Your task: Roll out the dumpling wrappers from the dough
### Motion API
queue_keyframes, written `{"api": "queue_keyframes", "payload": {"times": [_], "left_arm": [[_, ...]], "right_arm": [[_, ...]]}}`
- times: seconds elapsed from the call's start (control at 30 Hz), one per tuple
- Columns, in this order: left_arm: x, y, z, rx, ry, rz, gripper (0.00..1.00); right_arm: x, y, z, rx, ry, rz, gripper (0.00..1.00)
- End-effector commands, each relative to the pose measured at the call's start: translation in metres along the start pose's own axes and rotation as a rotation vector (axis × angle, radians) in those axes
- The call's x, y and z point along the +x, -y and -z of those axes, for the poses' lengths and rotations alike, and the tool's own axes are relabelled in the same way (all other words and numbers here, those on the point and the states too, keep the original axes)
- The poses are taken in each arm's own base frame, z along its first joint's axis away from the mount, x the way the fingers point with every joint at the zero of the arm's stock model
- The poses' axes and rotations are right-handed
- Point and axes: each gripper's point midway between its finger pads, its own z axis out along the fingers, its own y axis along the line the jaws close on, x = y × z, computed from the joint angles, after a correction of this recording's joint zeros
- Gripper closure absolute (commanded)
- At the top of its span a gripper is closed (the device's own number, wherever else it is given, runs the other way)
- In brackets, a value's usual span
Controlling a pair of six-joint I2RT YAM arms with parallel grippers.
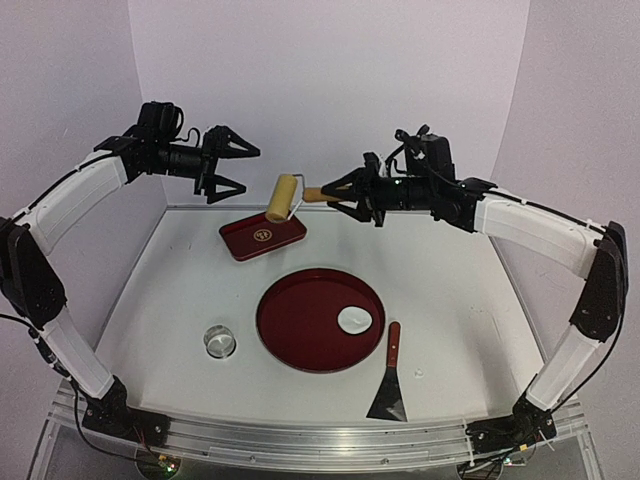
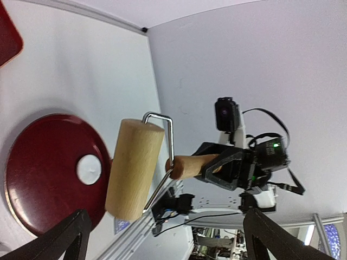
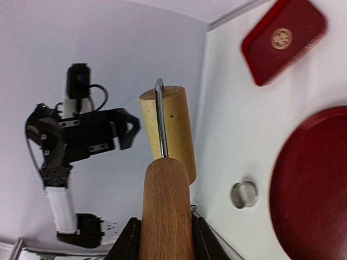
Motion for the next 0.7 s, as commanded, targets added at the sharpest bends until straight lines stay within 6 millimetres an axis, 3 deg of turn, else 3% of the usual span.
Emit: {"api": "queue_keyframes", "payload": {"times": [0.0,0.13,0.3,0.5,0.67], "left_arm": [[0.015,-0.052,0.001,-0.19,0.004,-0.042,0.03],[0.027,-0.107,-0.012,-0.377,-0.019,-0.048,0.07],[0.063,-0.162,-0.05,-0.59,-0.157,-0.1,0.1],[0.084,-0.206,-0.071,-0.723,-0.231,-0.08,0.16],[0.094,-0.223,-0.081,-0.723,-0.276,-0.073,0.21]], "right_arm": [[0.009,0.037,0.045,0.296,0.022,0.066,1.0],[0.024,0.062,0.061,0.427,-0.036,0.059,1.0],[0.034,0.086,0.079,0.591,-0.101,0.075,1.0],[0.04,0.096,0.073,0.636,-0.169,0.077,1.0],[0.042,0.116,0.068,0.699,-0.197,0.064,1.0]]}}
